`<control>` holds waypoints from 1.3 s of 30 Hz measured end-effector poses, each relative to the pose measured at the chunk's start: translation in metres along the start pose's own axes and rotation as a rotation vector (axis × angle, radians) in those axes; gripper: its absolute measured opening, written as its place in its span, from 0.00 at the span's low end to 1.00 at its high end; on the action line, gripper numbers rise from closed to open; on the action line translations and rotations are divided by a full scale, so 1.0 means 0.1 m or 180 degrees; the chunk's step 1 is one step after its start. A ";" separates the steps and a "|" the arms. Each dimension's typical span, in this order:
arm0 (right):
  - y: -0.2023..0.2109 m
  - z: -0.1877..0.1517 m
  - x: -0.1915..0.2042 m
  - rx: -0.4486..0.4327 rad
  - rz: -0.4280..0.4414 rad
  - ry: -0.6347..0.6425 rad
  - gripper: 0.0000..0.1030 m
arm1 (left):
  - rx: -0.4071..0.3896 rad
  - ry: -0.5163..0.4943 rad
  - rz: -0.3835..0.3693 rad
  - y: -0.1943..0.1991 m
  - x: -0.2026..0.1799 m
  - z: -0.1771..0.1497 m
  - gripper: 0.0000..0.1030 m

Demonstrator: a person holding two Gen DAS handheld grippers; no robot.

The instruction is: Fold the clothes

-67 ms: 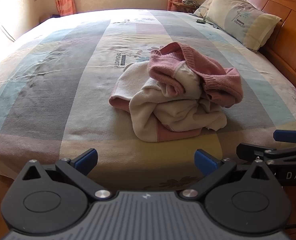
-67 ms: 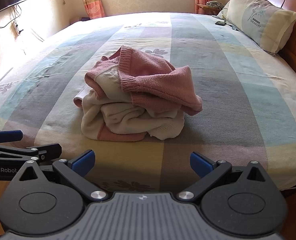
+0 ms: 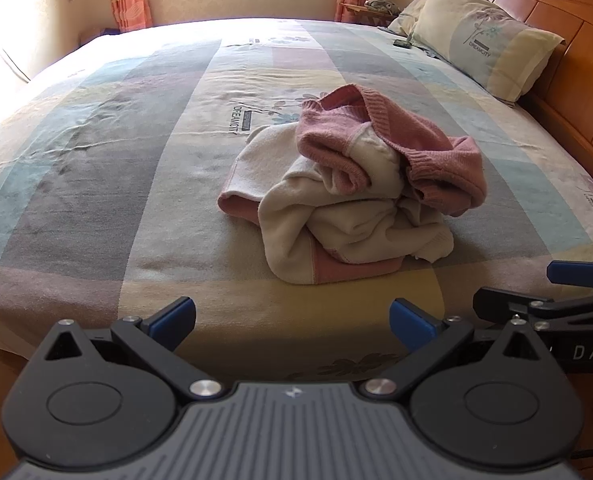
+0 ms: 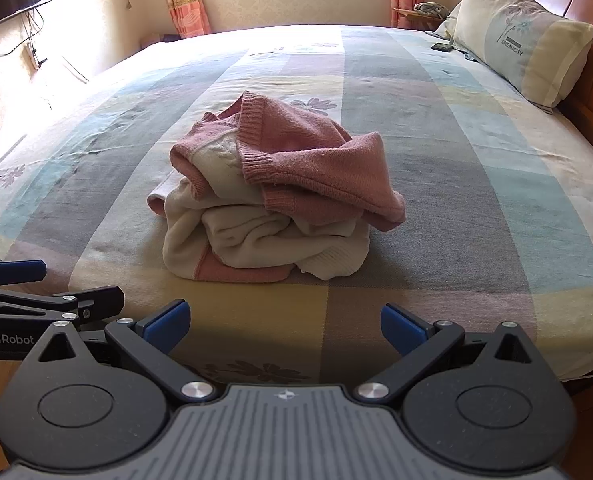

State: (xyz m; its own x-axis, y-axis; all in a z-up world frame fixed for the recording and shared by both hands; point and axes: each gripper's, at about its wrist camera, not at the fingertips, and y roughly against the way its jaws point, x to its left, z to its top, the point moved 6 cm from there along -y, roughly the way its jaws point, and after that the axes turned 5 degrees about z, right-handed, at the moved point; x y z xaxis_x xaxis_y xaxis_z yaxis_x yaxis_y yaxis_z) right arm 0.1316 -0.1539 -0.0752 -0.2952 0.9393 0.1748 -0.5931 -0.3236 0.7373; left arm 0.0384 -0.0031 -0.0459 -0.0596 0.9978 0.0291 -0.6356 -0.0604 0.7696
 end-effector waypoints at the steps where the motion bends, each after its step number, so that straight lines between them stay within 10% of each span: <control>1: 0.00 0.00 0.00 -0.0004 -0.0001 0.0001 1.00 | -0.0002 -0.0008 0.0004 0.00 -0.01 0.00 0.99; 39: -0.01 0.00 -0.01 -0.0002 0.0008 -0.0023 1.00 | 0.0020 0.0003 -0.0032 -0.05 -0.01 -0.04 0.99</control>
